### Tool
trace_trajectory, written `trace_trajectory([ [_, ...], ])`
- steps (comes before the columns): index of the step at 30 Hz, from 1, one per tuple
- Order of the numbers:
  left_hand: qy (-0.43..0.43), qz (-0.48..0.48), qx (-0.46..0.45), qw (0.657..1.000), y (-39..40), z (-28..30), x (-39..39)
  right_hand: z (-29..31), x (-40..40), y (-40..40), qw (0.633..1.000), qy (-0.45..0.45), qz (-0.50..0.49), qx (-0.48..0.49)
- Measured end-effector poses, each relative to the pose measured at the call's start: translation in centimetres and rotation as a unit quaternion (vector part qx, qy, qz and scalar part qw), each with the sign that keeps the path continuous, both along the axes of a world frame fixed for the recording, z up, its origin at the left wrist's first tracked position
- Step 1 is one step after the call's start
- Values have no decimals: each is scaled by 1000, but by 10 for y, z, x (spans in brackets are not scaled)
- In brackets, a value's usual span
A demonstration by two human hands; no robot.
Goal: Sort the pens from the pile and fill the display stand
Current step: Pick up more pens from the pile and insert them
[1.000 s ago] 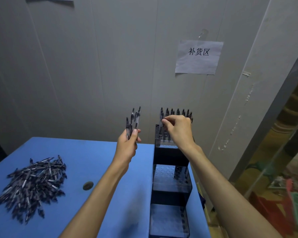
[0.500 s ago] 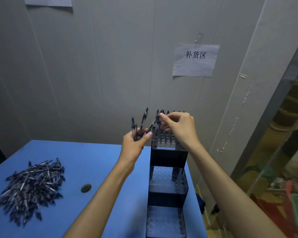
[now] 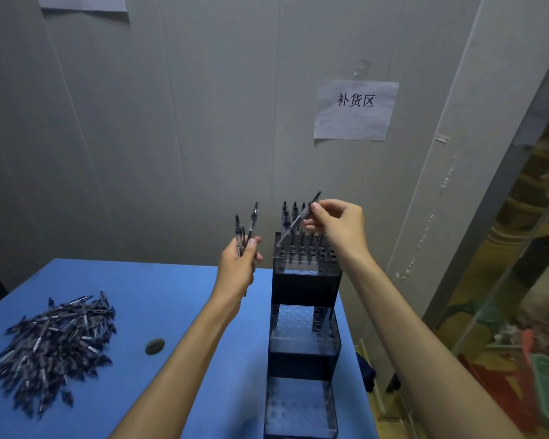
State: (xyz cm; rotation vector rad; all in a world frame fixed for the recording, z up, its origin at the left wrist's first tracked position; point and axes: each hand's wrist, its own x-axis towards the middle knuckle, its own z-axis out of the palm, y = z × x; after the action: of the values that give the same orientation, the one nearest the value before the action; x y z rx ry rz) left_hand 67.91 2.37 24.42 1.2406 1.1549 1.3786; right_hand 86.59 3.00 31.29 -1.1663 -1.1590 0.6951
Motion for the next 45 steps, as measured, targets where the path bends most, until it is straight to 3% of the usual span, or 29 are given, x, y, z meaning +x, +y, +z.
trace_trajectory([
  [5,16,0,22,1000,-1,2,-8,0,1,4,983,-148,-83,68],
  [12,23,-11,28,999,-1,2,-9,-2,-7,8,953,-271,-96,101],
  [19,35,-21,23,999,0,1,-10,-18,-12,12,942,-325,-66,58],
  [26,39,-23,38,998,1,1,-4,-29,-9,11,943,-323,-69,40],
  [32,2,-19,56,998,-4,6,9,-17,3,8,930,-362,-65,16],
  [34,6,-14,59,998,-5,7,12,-13,8,4,939,-338,-65,19],
  [38,51,-9,67,996,-2,8,18,-2,7,-7,984,-178,8,10],
  [45,95,-28,75,992,-8,13,29,-4,10,-9,997,-5,72,-10],
])
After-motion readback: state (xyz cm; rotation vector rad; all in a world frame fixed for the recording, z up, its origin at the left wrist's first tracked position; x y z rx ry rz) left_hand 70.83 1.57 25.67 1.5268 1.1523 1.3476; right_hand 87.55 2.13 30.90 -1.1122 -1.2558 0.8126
